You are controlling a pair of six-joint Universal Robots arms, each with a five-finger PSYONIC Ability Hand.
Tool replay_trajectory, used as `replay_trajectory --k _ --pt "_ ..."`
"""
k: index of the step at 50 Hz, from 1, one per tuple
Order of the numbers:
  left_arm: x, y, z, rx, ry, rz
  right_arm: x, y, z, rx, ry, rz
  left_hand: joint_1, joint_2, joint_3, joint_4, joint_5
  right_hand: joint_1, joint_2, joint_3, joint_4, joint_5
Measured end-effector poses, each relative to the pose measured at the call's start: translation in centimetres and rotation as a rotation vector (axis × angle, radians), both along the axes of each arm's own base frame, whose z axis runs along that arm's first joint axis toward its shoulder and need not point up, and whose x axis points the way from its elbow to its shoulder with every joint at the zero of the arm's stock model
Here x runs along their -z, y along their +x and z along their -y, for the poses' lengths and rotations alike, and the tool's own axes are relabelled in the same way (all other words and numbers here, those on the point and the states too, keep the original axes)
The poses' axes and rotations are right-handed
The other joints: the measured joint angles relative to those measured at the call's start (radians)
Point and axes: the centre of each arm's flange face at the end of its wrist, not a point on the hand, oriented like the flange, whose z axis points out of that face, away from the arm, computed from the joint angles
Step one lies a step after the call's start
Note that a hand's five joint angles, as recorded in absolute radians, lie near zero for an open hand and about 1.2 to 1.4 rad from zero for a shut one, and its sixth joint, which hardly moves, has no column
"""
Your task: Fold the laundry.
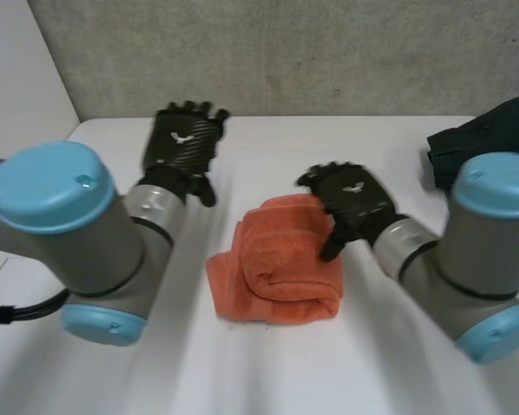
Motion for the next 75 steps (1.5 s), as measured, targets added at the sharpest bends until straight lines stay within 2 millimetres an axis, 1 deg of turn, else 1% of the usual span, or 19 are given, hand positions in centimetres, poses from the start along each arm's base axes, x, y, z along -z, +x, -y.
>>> replay_trajectory --k 4,6,7,10,12,14,16,18,21,24,35,41,44,50,57,58,66,71,75 --pt "1.0 -3.0 -1.6 0.125 0.030 -0.009 -0.2 -2.0 1.0 0.092 0.106 0.072 0.000 0.000 0.000 0.000 0.000 0.000 0.000 0.000 0.000 0.000" --pt "1.5 -3.8 -2.1 0.158 0.044 -0.002 -0.2 -2.4 1.1 0.105 0.123 0.078 0.002 0.000 0.000 0.000 0.000 0.000 0.000 0.000 0.000 0.000" --pt "2.5 -4.8 -2.6 0.201 0.068 0.014 -0.2 -2.7 1.3 0.119 0.143 0.079 0.003 0.000 0.000 0.000 0.000 0.000 0.000 0.000 0.000 0.000" --pt "3.3 -5.5 -2.9 0.226 0.092 0.032 -0.2 -2.8 1.4 0.124 0.153 0.076 0.003 0.000 0.000 0.000 0.000 0.000 0.000 0.000 0.000 0.000" --pt "5.3 -6.5 -3.0 0.245 0.146 0.077 0.1 -2.7 1.6 0.125 0.165 0.064 0.003 0.000 0.000 0.000 0.000 0.000 0.000 0.000 0.000 0.000" --pt "5.7 -6.6 -2.9 0.242 0.159 0.088 0.3 -2.6 1.7 0.124 0.169 0.057 0.003 0.002 0.000 0.002 0.000 0.000 0.000 0.000 0.000 0.000" --pt "6.9 -6.7 -2.5 0.216 0.186 0.117 0.7 -2.4 1.9 0.120 0.176 0.047 0.003 0.002 0.002 0.002 0.000 0.000 0.000 0.000 0.000 0.000" --pt "6.9 -6.7 -2.5 0.216 0.186 0.117 0.7 -2.4 1.9 0.120 0.176 0.047 0.003 0.002 0.002 0.002 0.000 0.000 0.000 0.000 0.000 0.000" --pt "7.8 -6.3 -1.4 0.138 0.199 0.147 1.4 -2.0 2.2 0.111 0.183 0.037 0.003 0.002 0.002 0.002 0.000 0.000 0.000 0.000 0.000 0.000" --pt "8.1 -5.9 -0.9 0.103 0.194 0.177 1.6 -1.7 2.4 0.105 0.181 0.031 0.003 0.002 0.002 0.002 0.000 0.000 0.000 0.000 0.000 0.000" --pt "10.1 -4.4 -1.6 0.085 0.205 0.386 2.4 0.4 2.2 0.046 0.193 -0.001 0.003 0.002 0.002 0.003 0.000 0.000 0.000 0.000 0.000 0.000" --pt "10.4 -3.9 -1.7 0.085 0.200 0.444 3.6 1.7 1.6 0.005 0.218 -0.041 0.003 0.002 0.002 0.003 0.000 0.000 0.000 0.000 0.000 0.000" --pt "10.6 -3.1 -1.3 0.062 0.193 0.499 4.5 2.5 1.2 -0.025 0.223 -0.080 0.003 0.002 0.002 0.003 0.000 0.000 0.000 0.000 0.000 0.000" --pt "10.4 -2.0 -1.0 0.015 0.178 0.579 5.6 2.9 1.3 -0.032 0.213 -0.122 0.003 0.000 0.000 0.000 0.000 0.000 0.000 0.000 0.000 0.000" --pt "8.9 -1.6 -1.2 -0.008 0.140 0.606 6.4 3.0 1.4 -0.032 0.195 -0.168 0.000 0.000 0.000 0.000 -0.001 0.000 0.000 0.000 0.000 0.000" --pt "8.0 -1.8 -1.3 -0.007 0.121 0.590 6.4 3.0 1.4 -0.036 0.183 -0.185 0.000 0.000 0.000 0.000 -0.001 0.000 0.000 0.000 0.000 0.000" --pt "5.8 -3.6 -2.1 0.069 0.088 0.465 5.8 3.0 0.9 -0.053 0.152 -0.207 0.000 0.000 0.000 0.000 -0.002 0.000 0.000 0.000 0.000 0.000" --pt "6.1 -4.8 -2.2 0.137 0.119 0.383 5.1 2.9 0.6 -0.054 0.141 -0.203 0.000 0.000 0.000 0.000 -0.002 0.000 0.000 0.000 0.000 0.000" --pt "7.6 -5.2 -1.9 0.152 0.161 0.372 4.5 2.6 0.5 -0.036 0.132 -0.200 0.003 0.001 0.000 0.001 -0.002 0.000 0.000 0.000 0.000 0.000"
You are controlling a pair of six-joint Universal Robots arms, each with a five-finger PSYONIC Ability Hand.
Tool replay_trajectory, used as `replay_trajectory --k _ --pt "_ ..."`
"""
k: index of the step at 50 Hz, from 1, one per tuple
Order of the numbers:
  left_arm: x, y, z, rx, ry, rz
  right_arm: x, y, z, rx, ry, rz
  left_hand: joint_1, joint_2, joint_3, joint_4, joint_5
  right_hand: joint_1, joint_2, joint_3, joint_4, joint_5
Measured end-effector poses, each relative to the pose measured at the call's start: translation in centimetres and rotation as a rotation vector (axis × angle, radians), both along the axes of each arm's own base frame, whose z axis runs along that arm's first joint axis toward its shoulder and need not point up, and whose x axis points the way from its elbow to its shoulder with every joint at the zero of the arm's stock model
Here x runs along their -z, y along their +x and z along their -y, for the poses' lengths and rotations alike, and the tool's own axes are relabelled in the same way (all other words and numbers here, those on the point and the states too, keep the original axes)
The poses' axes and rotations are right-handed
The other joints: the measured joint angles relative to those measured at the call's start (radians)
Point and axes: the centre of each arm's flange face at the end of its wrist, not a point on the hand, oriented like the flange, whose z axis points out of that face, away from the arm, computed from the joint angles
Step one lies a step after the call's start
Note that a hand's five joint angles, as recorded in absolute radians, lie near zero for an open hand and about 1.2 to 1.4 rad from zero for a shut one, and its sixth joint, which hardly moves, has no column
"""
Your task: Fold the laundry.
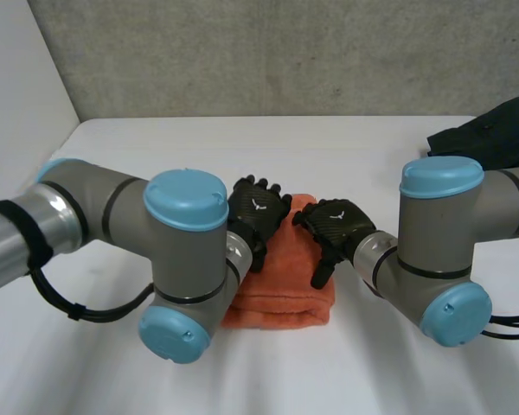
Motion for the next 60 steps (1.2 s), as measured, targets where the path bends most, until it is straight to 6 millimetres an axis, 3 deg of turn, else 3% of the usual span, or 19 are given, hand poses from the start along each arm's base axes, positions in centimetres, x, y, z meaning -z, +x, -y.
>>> replay_trajectory --k 7,13,23,31,38,39,41,45,52,56,60 --pt "2.3 1.3 1.4 -0.073 0.050 0.057 -1.4 -0.6 0.1 0.037 -0.032 0.003 0.000 0.001 0.002 0.002 0.000 0.000 0.000 0.000 0.000 0.000" --pt "3.0 2.9 1.9 -0.136 0.083 0.114 -1.8 -0.4 0.1 0.034 -0.044 0.010 0.000 0.001 0.002 0.002 0.000 0.000 0.000 0.000 0.000 0.000" --pt "3.4 3.8 0.8 -0.139 0.130 0.168 0.4 1.7 -0.6 -0.030 -0.006 -0.009 0.000 0.001 0.001 0.001 0.000 0.000 0.000 0.000 0.000 0.000" --pt "3.5 4.0 0.6 -0.135 0.147 0.180 1.4 1.8 -0.8 -0.054 0.000 -0.061 0.000 -0.001 0.000 0.000 0.000 -0.020 0.000 0.000 0.000 0.000" --pt "0.7 3.8 0.8 -0.124 0.107 0.121 -1.1 1.4 -1.2 -0.067 -0.077 -0.086 -0.003 -0.001 0.000 -0.001 0.000 -0.025 0.000 0.000 0.000 0.000" --pt "-0.9 3.8 0.7 -0.113 0.082 0.086 -2.7 1.2 -1.7 -0.059 -0.120 -0.078 -0.003 -0.001 0.000 -0.001 0.000 -0.025 0.000 0.000 0.000 0.000" --pt "-2.7 3.8 0.6 -0.098 0.054 0.047 -3.5 0.9 -2.1 -0.048 -0.152 -0.067 -0.003 -0.001 0.000 -0.001 0.000 -0.025 0.000 0.000 0.000 0.000" --pt "-6.1 4.1 0.4 -0.066 0.012 -0.031 -4.0 0.3 -3.0 -0.025 -0.199 -0.047 -0.003 -0.001 0.000 -0.001 0.000 -0.025 0.000 0.000 0.000 0.000" --pt "-10.1 5.5 0.8 0.000 0.009 -0.172 -2.3 -0.2 -6.5 -0.052 -0.238 -0.010 -0.003 -0.001 0.000 -0.001 0.000 -0.025 0.000 0.000 0.000 0.000" --pt "-10.7 6.3 1.4 0.036 0.061 -0.222 -0.3 0.0 -9.0 -0.096 -0.244 0.001 -0.003 -0.001 0.000 -0.001 0.000 -0.025 0.000 0.000 0.000 0.000" --pt "-10.6 6.7 1.7 0.056 0.106 -0.242 1.0 0.2 -10.1 -0.121 -0.247 0.006 -0.003 -0.001 0.000 -0.001 0.000 -0.026 0.000 0.000 0.000 0.000"
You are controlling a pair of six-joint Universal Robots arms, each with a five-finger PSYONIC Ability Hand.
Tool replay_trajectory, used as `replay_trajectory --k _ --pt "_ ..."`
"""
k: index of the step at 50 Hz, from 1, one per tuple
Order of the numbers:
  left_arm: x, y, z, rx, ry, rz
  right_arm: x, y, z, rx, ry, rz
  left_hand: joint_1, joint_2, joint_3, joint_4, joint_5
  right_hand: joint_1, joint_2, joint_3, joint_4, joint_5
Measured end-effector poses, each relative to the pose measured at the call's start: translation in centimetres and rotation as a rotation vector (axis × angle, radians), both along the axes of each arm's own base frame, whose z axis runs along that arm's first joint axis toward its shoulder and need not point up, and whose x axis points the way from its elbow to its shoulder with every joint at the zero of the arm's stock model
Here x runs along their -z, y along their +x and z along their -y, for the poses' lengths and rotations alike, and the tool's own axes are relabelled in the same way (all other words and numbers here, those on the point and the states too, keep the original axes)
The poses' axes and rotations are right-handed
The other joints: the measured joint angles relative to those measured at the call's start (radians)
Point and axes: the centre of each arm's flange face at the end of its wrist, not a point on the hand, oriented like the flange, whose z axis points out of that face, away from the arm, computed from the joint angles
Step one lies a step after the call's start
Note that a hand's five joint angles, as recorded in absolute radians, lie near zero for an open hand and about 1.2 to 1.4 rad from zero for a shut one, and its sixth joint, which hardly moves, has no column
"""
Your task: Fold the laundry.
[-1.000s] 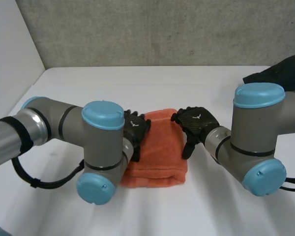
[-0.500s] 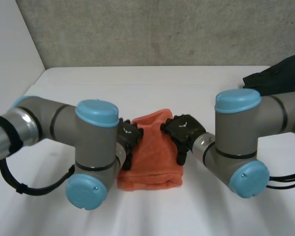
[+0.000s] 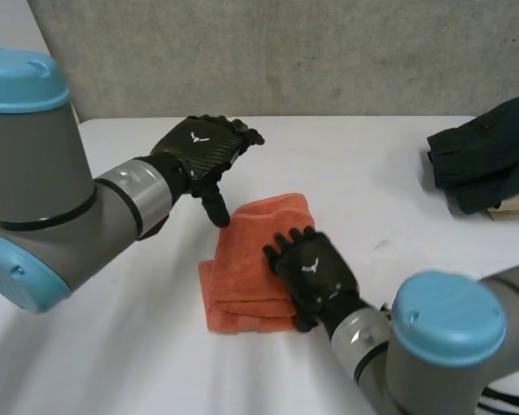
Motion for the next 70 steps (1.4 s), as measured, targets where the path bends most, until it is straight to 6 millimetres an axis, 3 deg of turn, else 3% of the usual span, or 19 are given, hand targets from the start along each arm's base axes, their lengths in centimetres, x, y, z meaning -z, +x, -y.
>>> replay_trajectory --k 8,24,32,42,48,50,52,53,54,57,65,67,70 --pt "0.5 0.3 0.1 0.026 0.058 -0.010 2.1 0.9 -0.9 -0.036 -0.014 0.009 0.000 0.000 0.000 0.000 0.000 0.000 0.000 0.000 0.000 0.000" --pt "1.0 0.3 0.1 0.024 0.068 0.000 4.5 3.4 1.4 -0.033 -0.073 0.004 0.000 0.000 0.000 0.000 0.000 0.000 0.000 0.000 0.000 -0.007" --pt "1.2 0.3 0.1 0.024 0.073 0.002 4.5 4.5 2.7 -0.034 -0.120 0.005 0.000 0.000 0.000 0.000 0.000 0.000 0.000 0.000 0.000 -0.007" --pt "1.3 0.3 0.0 0.024 0.076 0.005 2.8 6.5 4.9 -0.037 -0.179 0.042 0.000 0.000 0.000 0.000 0.000 0.000 0.000 0.000 0.000 -0.007" --pt "1.5 0.4 -0.2 0.026 0.085 0.009 3.1 7.2 5.8 -0.043 -0.168 0.031 0.000 0.000 0.000 0.000 0.000 0.000 0.000 0.000 0.000 -0.007" --pt "1.6 0.4 -0.3 0.026 0.088 0.011 3.4 7.4 6.1 -0.046 -0.160 0.025 0.000 0.000 0.000 0.000 0.000 0.053 0.061 0.066 0.044 0.038" --pt "1.7 0.5 -0.3 0.026 0.092 0.013 3.7 7.5 6.6 -0.047 -0.152 0.020 0.000 0.000 0.000 0.000 0.000 0.427 0.490 0.492 0.452 0.412" --pt "1.7 0.5 -0.3 0.026 0.092 0.013 3.7 7.5 6.6 -0.047 -0.152 0.020 0.000 0.000 0.000 0.000 0.000 0.427 0.490 0.492 0.452 0.412" --pt "1.9 0.5 -0.4 0.027 0.097 0.015 4.0 7.5 7.3 -0.046 -0.143 0.015 0.000 0.000 0.000 0.000 0.000 0.617 0.745 0.750 0.724 0.673" --pt "2.0 0.6 -0.5 0.026 0.100 0.017 4.1 7.2 8.4 -0.035 -0.138 0.013 0.000 0.000 0.000 0.000 0.000 0.691 0.922 0.914 0.900 0.815" --pt "2.0 0.8 -0.3 0.019 0.101 0.018 2.6 4.9 12.0 0.040 -0.147 0.013 0.000 0.000 0.000 0.000 0.000 0.694 0.931 0.927 0.923 0.817" --pt "1.8 1.0 -0.2 0.010 0.098 0.016 1.3 2.8 14.4 0.091 -0.168 0.004 0.000 0.000 0.000 0.000 0.000 0.694 0.931 0.932 0.926 0.817" --pt "1.7 1.2 0.0 0.002 0.096 0.014 0.3 0.9 16.4 0.122 -0.191 -0.010 0.000 0.000 0.000 0.000 0.000 0.694 0.931 0.932 0.926 0.817"
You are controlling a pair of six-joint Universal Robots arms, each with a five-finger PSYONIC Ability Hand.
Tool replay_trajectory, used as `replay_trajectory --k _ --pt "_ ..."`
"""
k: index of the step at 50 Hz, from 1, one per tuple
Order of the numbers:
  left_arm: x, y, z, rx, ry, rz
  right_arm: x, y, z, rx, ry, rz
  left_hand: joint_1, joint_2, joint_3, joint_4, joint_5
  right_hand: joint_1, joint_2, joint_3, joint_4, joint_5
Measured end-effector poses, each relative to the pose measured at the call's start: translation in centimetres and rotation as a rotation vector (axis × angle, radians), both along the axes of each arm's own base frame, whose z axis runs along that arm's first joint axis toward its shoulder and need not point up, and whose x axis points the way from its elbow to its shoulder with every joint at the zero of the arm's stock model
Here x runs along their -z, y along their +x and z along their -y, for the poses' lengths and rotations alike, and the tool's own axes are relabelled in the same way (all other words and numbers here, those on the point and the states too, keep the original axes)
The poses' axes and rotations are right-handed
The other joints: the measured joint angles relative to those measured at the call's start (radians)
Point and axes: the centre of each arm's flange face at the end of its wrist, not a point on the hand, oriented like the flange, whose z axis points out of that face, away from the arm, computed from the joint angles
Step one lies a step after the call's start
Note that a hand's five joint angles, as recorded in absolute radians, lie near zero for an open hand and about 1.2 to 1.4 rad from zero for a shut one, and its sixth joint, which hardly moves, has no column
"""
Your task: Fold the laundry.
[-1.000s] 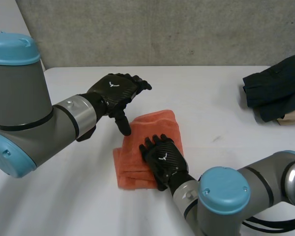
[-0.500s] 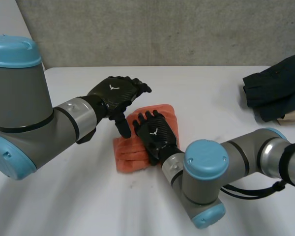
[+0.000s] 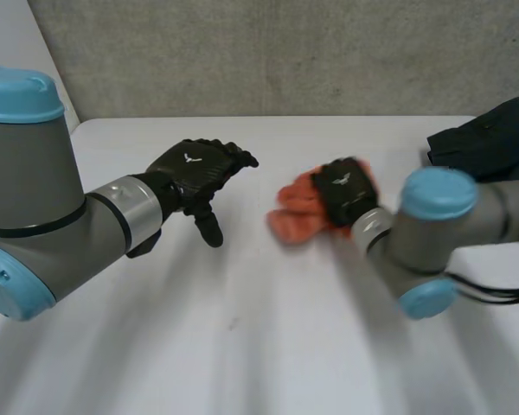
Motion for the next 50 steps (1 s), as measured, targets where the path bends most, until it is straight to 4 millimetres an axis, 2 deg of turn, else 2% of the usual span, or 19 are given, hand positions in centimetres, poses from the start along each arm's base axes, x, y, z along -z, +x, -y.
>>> replay_trajectory --k 4,11,14,15,16,19,22,23,26,30,32,34,35,37,38,39,41,44,50 --pt "-0.1 0.4 0.2 -0.012 -0.001 -0.001 -2.1 -4.0 3.8 0.007 -0.070 -0.032 0.000 0.000 0.000 0.000 0.000 0.000 0.000 0.011 0.012 0.000" --pt "0.0 0.6 0.4 -0.018 0.003 0.001 -5.5 -7.4 7.7 -0.071 -0.220 -0.038 0.000 0.000 0.000 0.000 0.000 0.006 0.000 0.016 0.018 0.000" --pt "0.1 0.5 0.3 -0.018 0.004 0.001 -8.0 -8.6 10.0 -0.069 -0.324 -0.021 0.000 0.000 0.000 0.000 0.000 0.014 0.000 0.016 0.018 0.000" --pt "0.1 0.5 0.3 -0.018 0.005 0.002 -9.6 -9.6 11.4 -0.054 -0.390 -0.005 0.000 0.000 0.000 0.000 0.000 0.014 0.000 0.016 0.018 0.000" --pt "0.1 0.5 0.3 -0.018 0.005 0.002 -9.6 -9.6 11.4 -0.054 -0.390 -0.005 0.000 0.000 0.000 0.000 0.000 0.014 0.000 0.016 0.018 0.000" --pt "0.2 0.4 0.2 -0.015 0.006 0.002 -13.7 -12.2 14.9 -0.012 -0.536 0.063 0.000 0.000 0.000 0.000 0.000 0.014 0.000 0.022 0.018 0.000" --pt "0.2 0.3 0.1 -0.014 0.007 0.003 -15.3 -13.7 16.4 0.002 -0.589 0.113 0.000 0.000 0.000 0.000 0.000 0.014 0.000 0.023 0.018 0.000" --pt "0.2 0.3 0.0 -0.014 0.008 0.003 -16.2 -14.9 17.5 0.009 -0.617 0.147 0.000 0.000 0.000 0.000 0.000 0.014 0.000 0.023 0.022 0.000" --pt "0.2 0.3 -0.1 -0.013 0.008 0.004 -16.9 -17.0 19.1 0.010 -0.648 0.187 0.000 0.000 0.000 0.000 0.000 0.014 0.000 0.023 0.024 0.000" --pt "0.1 0.3 -0.2 -0.013 0.006 0.004 -16.0 -20.1 20.9 -0.002 -0.650 0.192 0.000 0.000 0.000 0.000 0.000 0.014 0.000 0.023 0.025 0.000" --pt "0.1 0.3 -0.3 -0.013 0.005 0.003 -15.6 -20.8 21.2 -0.004 -0.643 0.187 0.000 0.000 0.000 0.000 0.000 0.014 0.000 0.023 0.025 0.000" --pt "0.0 0.3 -0.4 -0.015 0.005 0.004 -13.3 -23.1 22.2 -0.006 -0.600 0.163 0.000 0.000 0.000 0.000 0.000 0.014 0.000 0.023 0.025 0.000" --pt "0.0 0.4 -0.5 -0.017 0.005 0.005 -12.9 -23.4 22.3 -0.007 -0.593 0.160 0.000 0.000 0.000 0.000 0.000 0.014 0.000 0.023 0.025 0.000" --pt "0.0 0.4 -0.6 -0.021 0.006 0.008 -10.9 -25.2 22.7 -0.009 -0.546 0.141 0.000 0.000 0.000 0.000 0.000 0.014 0.000 0.023 0.025 0.000" --pt "0.0 0.4 -0.6 -0.021 0.006 0.008 -10.9 -25.2 22.7 -0.009 -0.546 0.141 0.000 0.000 0.000 0.000 0.000 0.014 0.000 0.023 0.025 0.000" --pt "0.2 0.4 -0.7 -0.025 0.009 0.012 -8.5 -27.0 22.8 -0.010 -0.489 0.125 0.000 0.000 0.000 0.000 0.000 0.014 0.000 0.023 0.025 0.000" --pt "0.2 0.5 -0.8 -0.026 0.011 0.014 -7.4 -28.0 22.8 -0.009 -0.462 0.119 0.000 0.000 0.000 0.000 0.000 0.014 0.000 0.023 0.025 0.000" --pt "0.5 0.4 -1.0 -0.026 0.018 0.020 -4.5 -30.7 22.7 0.005 -0.393 0.108 0.000 0.000 0.000 0.000 0.000 0.014 0.000 0.023 0.025 0.000" --pt "0.8 0.3 -1.2 -0.022 0.026 0.025 -2.4 -34.4 22.2 0.049 -0.339 0.102 0.000 0.000 0.000 0.000 0.000 0.014 0.000 0.023 0.025 0.032"
